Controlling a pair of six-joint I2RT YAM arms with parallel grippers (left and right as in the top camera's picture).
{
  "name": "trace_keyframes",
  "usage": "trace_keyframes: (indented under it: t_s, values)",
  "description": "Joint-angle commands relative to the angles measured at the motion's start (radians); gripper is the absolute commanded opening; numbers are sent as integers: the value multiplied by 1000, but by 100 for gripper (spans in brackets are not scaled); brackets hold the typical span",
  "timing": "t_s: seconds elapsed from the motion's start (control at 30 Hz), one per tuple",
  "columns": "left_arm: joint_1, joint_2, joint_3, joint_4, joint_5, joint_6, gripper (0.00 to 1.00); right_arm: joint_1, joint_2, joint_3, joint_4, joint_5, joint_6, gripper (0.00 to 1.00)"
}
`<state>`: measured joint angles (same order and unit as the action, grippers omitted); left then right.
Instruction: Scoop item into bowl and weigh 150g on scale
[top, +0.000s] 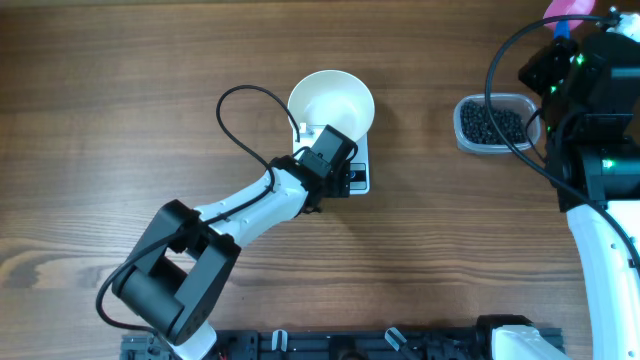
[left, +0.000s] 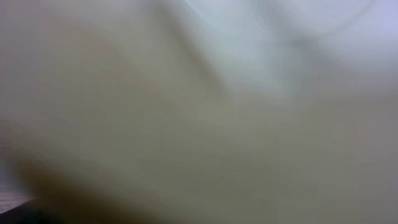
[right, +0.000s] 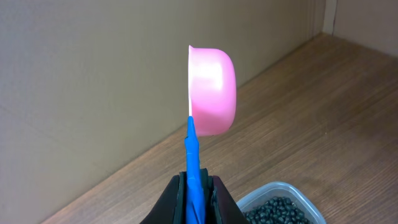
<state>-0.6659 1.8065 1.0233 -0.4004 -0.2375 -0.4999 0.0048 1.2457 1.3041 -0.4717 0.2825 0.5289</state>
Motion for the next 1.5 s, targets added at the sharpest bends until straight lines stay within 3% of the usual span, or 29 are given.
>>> trace_keyframes:
  t_s: [0.0, 0.17, 0.33, 0.5, 0.63, 0.67, 0.77, 0.9, 1.0, 1.47]
  values:
    - [0, -54, -10, -19, -16, -2, 100, 0, 7, 16, 0, 24, -6, 4]
    - [0, -187, -10, -52, 83, -2, 100, 0, 7, 16, 0, 24, -6, 4]
    - [2, -354, -10, -113, 91, -2, 100, 0, 7, 16, 7, 43, -7, 4]
    - [107, -508, -10, -347, 100, 2, 100, 0, 7, 16, 7, 43, -18, 4]
    - [229, -585, -10, -391, 453, 335, 100, 0, 7, 16, 7, 43, -32, 4]
    - [236, -585, -10, -407, 460, 375, 100, 0, 7, 16, 7, 43, -32, 4]
    - [236, -564, -10, -445, 407, 475, 100, 0, 7, 16, 6, 43, -32, 4]
    - [236, -561, -10, -447, 240, 471, 100, 0, 7, 16, 0, 43, -32, 4]
    - [236, -561, -12, -443, 239, 587, 100, 0, 7, 16, 0, 43, -32, 4]
    - [236, -561, -12, -443, 240, 586, 100, 0, 7, 16, 0, 76, -60, 4]
